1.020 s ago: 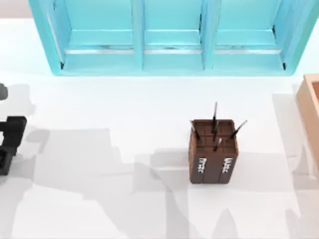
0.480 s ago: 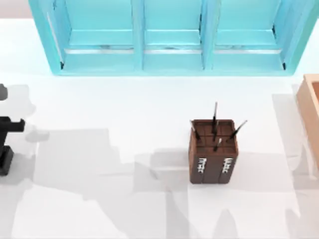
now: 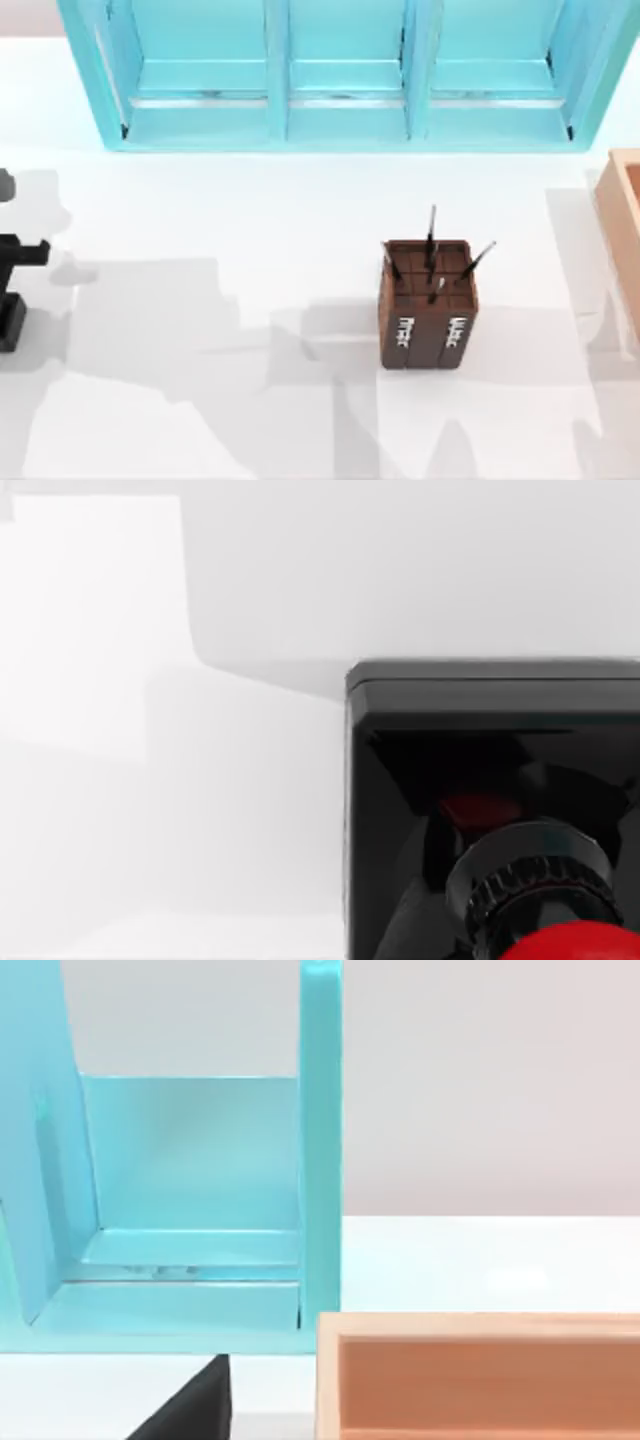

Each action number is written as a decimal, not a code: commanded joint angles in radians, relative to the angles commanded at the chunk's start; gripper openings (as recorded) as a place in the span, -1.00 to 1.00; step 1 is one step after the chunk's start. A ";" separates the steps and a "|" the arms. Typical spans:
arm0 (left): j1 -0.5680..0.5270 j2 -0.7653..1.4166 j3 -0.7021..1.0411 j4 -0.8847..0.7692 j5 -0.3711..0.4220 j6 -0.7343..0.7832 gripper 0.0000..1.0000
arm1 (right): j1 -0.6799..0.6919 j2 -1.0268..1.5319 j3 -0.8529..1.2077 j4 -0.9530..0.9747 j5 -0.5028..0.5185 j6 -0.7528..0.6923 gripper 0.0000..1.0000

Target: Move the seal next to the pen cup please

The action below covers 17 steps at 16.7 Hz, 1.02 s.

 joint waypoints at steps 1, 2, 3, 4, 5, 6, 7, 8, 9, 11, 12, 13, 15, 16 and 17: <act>0.000 0.000 0.000 0.000 0.000 0.000 -1.00 | 0.000 0.000 0.000 0.000 0.000 0.000 1.00; 0.000 0.000 0.000 0.000 0.000 0.000 -1.00 | 0.000 0.000 0.000 0.000 0.000 0.000 1.00; 0.000 0.000 0.000 0.000 0.000 0.000 -1.00 | 0.000 0.000 0.000 0.000 0.000 0.000 1.00; -0.002 -0.001 0.000 0.000 0.000 0.001 -1.00 | 0.000 0.000 0.000 0.000 0.000 0.000 1.00; -0.004 -0.001 0.003 -0.003 0.000 -0.001 -1.00 | 0.000 0.000 0.000 0.000 0.000 0.000 1.00; -0.017 0.000 0.016 -0.016 0.000 -0.013 -1.00 | 0.000 0.000 0.000 0.000 0.000 0.000 1.00; -0.039 0.001 0.039 -0.040 0.000 -0.033 -1.00 | 0.000 0.000 0.000 0.000 0.000 0.000 1.00; -0.070 0.001 0.073 -0.074 0.000 -0.062 -1.00 | 0.000 0.000 0.000 0.000 0.000 0.000 1.00; -0.107 -0.001 0.118 -0.119 0.000 -0.097 -1.00 | 0.000 0.000 0.000 0.000 0.000 0.000 1.00; -0.193 -0.007 0.224 -0.240 0.000 -0.179 -1.00 | 0.000 0.000 0.000 0.000 0.000 0.000 1.00; -0.238 -0.011 0.280 -0.310 0.000 -0.226 -1.00 | 0.000 0.000 0.000 0.000 0.000 0.000 1.00; -0.283 -0.016 0.334 -0.376 0.000 -0.273 -1.00 | 0.000 0.000 0.000 0.000 0.000 0.000 1.00; -0.366 -0.030 0.427 -0.478 0.001 -0.362 -1.00 | 0.000 0.000 0.000 0.000 0.000 0.000 1.00; -0.399 -0.038 0.462 -0.513 0.000 -0.397 -1.00 | 0.000 0.000 0.000 0.000 0.000 0.000 1.00; -0.423 -0.045 0.487 -0.537 0.000 -0.421 -1.00 | 0.000 0.000 0.000 0.000 0.000 0.000 1.00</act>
